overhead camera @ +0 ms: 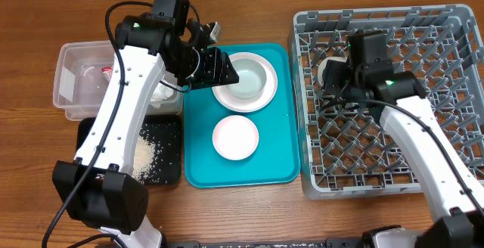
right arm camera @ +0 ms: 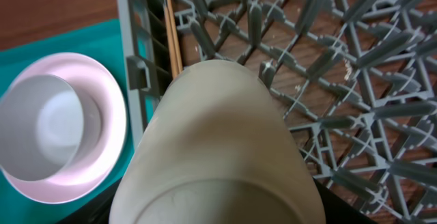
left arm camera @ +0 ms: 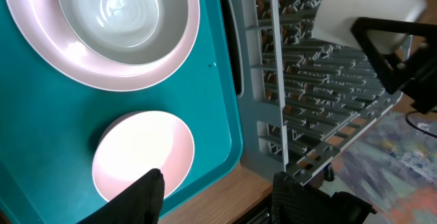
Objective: Sort waste into correct bins and load items into the dishwasher
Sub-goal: 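Carry the cream cup with the right gripper over the gray rack, then lower the cup upright into the rack and open the right gripper, then reach the left gripper to the white bowl and grasp its rim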
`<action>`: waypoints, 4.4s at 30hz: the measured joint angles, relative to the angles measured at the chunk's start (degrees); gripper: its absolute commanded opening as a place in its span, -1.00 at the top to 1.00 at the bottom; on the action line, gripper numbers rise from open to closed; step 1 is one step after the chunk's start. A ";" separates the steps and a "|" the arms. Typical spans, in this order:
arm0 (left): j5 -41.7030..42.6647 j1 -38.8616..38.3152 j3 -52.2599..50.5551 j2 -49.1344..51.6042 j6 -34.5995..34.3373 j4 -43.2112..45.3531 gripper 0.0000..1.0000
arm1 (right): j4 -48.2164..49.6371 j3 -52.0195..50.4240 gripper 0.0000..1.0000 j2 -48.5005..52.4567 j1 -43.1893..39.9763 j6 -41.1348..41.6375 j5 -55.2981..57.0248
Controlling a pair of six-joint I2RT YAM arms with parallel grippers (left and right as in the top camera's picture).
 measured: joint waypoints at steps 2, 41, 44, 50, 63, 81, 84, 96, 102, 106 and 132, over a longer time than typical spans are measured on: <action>-0.09 0.02 -0.02 0.00 0.00 0.00 -0.08 | -0.07 0.00 0.02 0.94 0.00 -0.02 -0.13; -0.26 0.00 0.00 0.00 0.00 -0.44 -0.10 | -0.83 0.00 0.01 4.02 0.00 0.00 -0.81; -0.37 0.00 0.00 -0.02 0.00 -0.44 -0.10 | -1.11 0.00 0.01 4.02 0.00 0.00 -0.79; -0.39 0.00 0.00 -0.02 0.00 -0.44 -0.10 | -1.07 0.00 0.01 4.02 0.00 -0.02 -0.81; -0.42 0.00 0.00 0.00 0.00 -0.44 -0.10 | -0.98 0.00 -0.15 7.26 0.00 0.02 -1.66; -0.42 0.00 0.00 0.00 0.00 -0.44 -0.07 | -0.83 0.00 -0.61 7.28 0.00 -0.20 -1.79; -0.61 0.02 0.00 0.00 -0.04 -0.15 0.06 | -0.42 0.24 -0.61 7.28 0.00 -1.07 -1.40; -13.16 -0.39 0.00 0.00 -5.20 5.51 0.06 | -12.74 15.91 -0.61 3.87 -0.76 -2.97 -2.27; -22.47 -3.23 -0.02 0.02 -9.11 9.01 0.06 | -17.14 16.44 -0.62 1.79 -0.76 -3.02 -3.76; -25.97 -5.05 -0.02 1.07 -10.43 10.71 0.06 | -18.08 16.44 -0.64 1.81 -0.81 -2.99 -3.65; -26.05 -6.01 -0.02 22.36 -12.07 14.23 0.52 | -20.59 16.44 -0.64 1.81 -0.81 -3.02 -3.50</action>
